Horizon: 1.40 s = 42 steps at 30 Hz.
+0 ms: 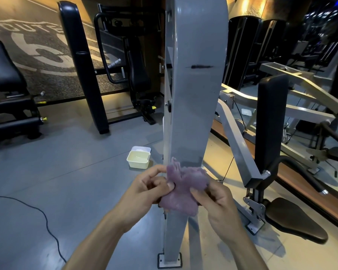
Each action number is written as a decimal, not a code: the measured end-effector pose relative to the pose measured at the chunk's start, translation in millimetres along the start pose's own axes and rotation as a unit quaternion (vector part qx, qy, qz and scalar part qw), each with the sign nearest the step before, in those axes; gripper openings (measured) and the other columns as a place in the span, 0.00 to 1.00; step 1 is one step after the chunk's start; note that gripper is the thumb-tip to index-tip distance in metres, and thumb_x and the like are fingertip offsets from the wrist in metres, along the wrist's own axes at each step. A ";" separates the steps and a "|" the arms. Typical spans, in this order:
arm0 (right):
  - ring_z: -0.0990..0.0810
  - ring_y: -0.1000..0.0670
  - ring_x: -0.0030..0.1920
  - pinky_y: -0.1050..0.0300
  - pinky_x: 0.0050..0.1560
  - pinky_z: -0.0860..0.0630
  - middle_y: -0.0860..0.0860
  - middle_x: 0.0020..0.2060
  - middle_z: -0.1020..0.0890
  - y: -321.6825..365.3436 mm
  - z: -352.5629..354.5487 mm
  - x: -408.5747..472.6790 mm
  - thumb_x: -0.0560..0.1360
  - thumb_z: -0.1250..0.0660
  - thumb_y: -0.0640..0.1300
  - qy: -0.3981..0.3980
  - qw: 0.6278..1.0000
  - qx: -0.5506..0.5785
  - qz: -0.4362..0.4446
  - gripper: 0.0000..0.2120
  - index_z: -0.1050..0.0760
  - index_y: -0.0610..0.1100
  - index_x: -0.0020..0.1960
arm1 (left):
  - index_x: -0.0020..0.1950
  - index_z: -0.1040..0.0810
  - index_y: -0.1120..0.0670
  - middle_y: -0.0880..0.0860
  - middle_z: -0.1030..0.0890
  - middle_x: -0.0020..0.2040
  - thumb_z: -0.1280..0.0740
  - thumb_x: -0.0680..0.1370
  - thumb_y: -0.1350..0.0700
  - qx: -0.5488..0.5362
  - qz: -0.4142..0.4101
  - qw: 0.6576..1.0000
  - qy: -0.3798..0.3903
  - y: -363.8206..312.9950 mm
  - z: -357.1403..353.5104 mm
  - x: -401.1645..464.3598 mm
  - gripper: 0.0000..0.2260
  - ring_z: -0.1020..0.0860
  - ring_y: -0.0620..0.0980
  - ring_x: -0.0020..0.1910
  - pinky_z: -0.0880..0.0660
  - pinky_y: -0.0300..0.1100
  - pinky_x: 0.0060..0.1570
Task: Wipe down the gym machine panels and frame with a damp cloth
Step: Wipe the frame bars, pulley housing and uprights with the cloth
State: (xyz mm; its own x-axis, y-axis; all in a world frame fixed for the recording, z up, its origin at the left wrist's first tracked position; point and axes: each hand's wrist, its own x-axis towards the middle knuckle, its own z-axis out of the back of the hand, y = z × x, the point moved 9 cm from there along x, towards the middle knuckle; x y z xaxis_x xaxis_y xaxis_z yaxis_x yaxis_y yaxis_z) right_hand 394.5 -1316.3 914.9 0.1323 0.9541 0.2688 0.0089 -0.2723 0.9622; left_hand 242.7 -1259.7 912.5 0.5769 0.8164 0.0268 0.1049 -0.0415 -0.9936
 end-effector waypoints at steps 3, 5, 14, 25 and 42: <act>0.17 0.43 0.51 0.51 0.48 0.21 0.44 0.50 0.15 -10.0 3.4 -5.9 0.77 0.38 0.40 0.018 0.998 0.043 -0.042 0.12 0.15 0.45 0.50 | 0.51 0.16 0.51 0.57 0.23 0.38 0.36 0.81 0.65 0.027 -0.045 0.999 0.013 -9.1 0.3 -5.6 0.12 0.27 0.53 0.36 0.28 0.43 0.39; 0.17 0.44 0.50 0.51 0.45 0.20 0.45 0.51 0.16 -19.0 0.0 -8.0 0.74 0.42 0.39 0.027 0.993 0.076 -0.083 0.16 0.15 0.44 0.49 | 0.46 0.16 0.51 0.52 0.21 0.37 0.38 0.79 0.66 0.044 -0.036 0.998 0.005 -6.1 3.3 -6.8 0.14 0.25 0.51 0.37 0.26 0.41 0.40; 0.15 0.40 0.50 0.41 0.48 0.17 0.37 0.55 0.17 -50.7 -30.6 -7.7 0.63 0.18 0.43 -0.041 0.942 0.243 -0.227 0.18 0.15 0.43 0.52 | 0.42 0.16 0.59 0.56 0.18 0.42 0.39 0.76 0.71 0.078 -0.089 0.993 -0.011 -6.3 17.7 5.9 0.14 0.20 0.54 0.40 0.24 0.44 0.43; 0.21 0.55 0.45 0.64 0.44 0.23 0.52 0.47 0.18 167.3 27.3 61.2 0.76 0.25 0.42 -0.350 0.809 -0.376 0.287 0.10 0.23 0.43 0.54 | 0.41 0.14 0.55 0.60 0.15 0.47 0.37 0.82 0.70 0.013 -0.017 0.997 -0.071 17.2 69.9 29.8 0.17 0.17 0.55 0.44 0.19 0.45 0.49; 0.21 0.47 0.50 0.64 0.55 0.25 0.40 0.49 0.18 120.3 -37.7 83.1 0.78 0.29 0.40 -0.275 0.699 -0.548 0.367 0.09 0.18 0.34 0.54 | 0.45 0.18 0.63 0.61 0.17 0.40 0.40 0.82 0.73 -0.004 0.020 0.999 -0.042 47.9 98.2 87.5 0.13 0.19 0.53 0.39 0.19 0.42 0.45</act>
State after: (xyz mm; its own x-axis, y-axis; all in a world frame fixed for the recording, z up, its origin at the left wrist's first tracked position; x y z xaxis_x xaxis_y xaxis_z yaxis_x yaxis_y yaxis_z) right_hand 369.2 -1265.1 1054.7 0.0668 0.3324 0.9408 -0.9869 -0.1166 0.1112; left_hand 218.6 -1133.7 856.5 0.5112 0.8591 -0.0225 0.0896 -0.0793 -0.9928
